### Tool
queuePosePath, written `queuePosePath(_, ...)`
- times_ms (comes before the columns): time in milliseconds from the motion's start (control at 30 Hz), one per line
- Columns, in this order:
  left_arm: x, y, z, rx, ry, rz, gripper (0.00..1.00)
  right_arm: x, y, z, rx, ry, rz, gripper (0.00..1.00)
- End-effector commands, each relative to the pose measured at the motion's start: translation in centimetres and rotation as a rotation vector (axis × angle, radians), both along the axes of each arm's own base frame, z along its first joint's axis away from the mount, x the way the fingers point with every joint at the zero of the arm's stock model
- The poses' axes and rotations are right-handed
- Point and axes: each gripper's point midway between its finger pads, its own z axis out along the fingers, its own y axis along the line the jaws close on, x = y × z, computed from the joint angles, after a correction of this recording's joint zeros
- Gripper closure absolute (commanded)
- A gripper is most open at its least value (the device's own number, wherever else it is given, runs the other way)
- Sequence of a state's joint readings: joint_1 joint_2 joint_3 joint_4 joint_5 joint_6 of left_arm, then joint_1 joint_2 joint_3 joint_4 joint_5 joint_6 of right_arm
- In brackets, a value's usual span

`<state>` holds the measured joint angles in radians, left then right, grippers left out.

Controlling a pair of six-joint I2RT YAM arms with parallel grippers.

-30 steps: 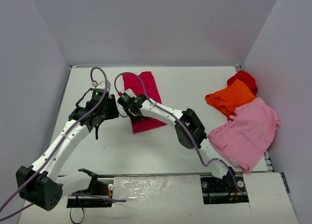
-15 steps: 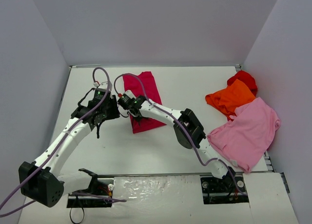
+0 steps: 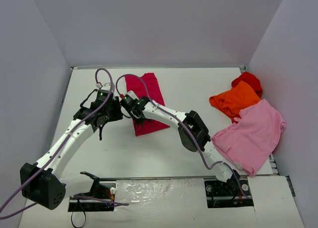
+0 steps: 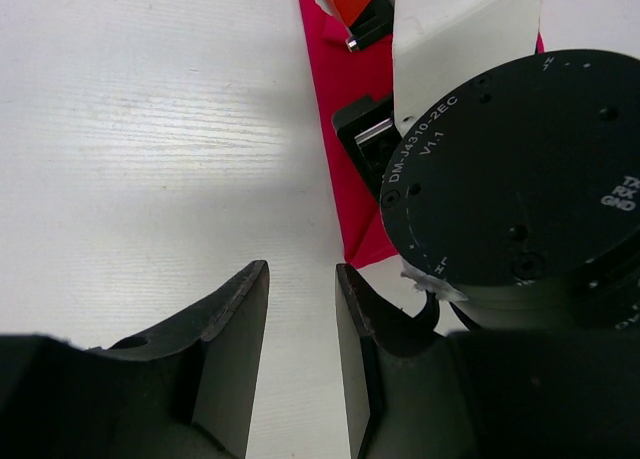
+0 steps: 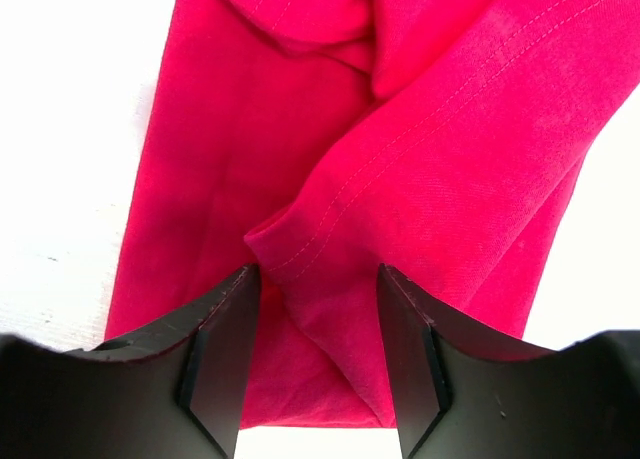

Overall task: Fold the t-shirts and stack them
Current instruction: Fold the folded rectangular tshirt in 1/3 of the way

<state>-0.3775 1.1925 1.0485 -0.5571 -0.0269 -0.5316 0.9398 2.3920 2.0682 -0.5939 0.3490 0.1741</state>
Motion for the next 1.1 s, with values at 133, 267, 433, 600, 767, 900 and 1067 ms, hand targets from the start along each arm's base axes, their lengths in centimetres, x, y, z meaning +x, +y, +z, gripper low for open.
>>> queuePosePath(133, 1.2, -0.4, 1.5, -0.027, -0.061, 0.001, 0.70, 0.6, 2.3, 4.0, 0.097, -0.053, 0.026, 0.56)
queuePosePath(267, 1.2, -0.4, 1.5, -0.023, -0.060, 0.002, 0.70, 0.9, 2.8, 4.5, 0.117, -0.060, 0.027, 0.59)
queuePosePath(433, 1.3, -0.5, 1.3, -0.023, -0.055, -0.001, 0.70, 1.2, 3.1, 4.5, 0.125, -0.063, 0.028, 0.61)
queuePosePath(600, 1.3, -0.5, 1.3, -0.023, -0.055, -0.004, 0.70, 1.0, 3.0, 3.5, 0.117, -0.042, 0.031, 0.61)
queuePosePath(767, 1.3, -0.6, 1.0, -0.024, -0.047, -0.008, 0.70, 0.9, 3.1, 2.9, 0.114, -0.031, 0.032, 0.66)
queuePosePath(900, 1.4, -0.8, 0.8, -0.027, -0.039, -0.013, 0.70, 0.9, 3.1, 2.6, 0.107, -0.026, 0.034, 0.75)
queuePosePath(1067, 1.5, -0.9, 0.5, -0.027, -0.030, -0.017, 0.70, 0.8, 2.8, 2.1, 0.097, -0.018, 0.033, 0.79)
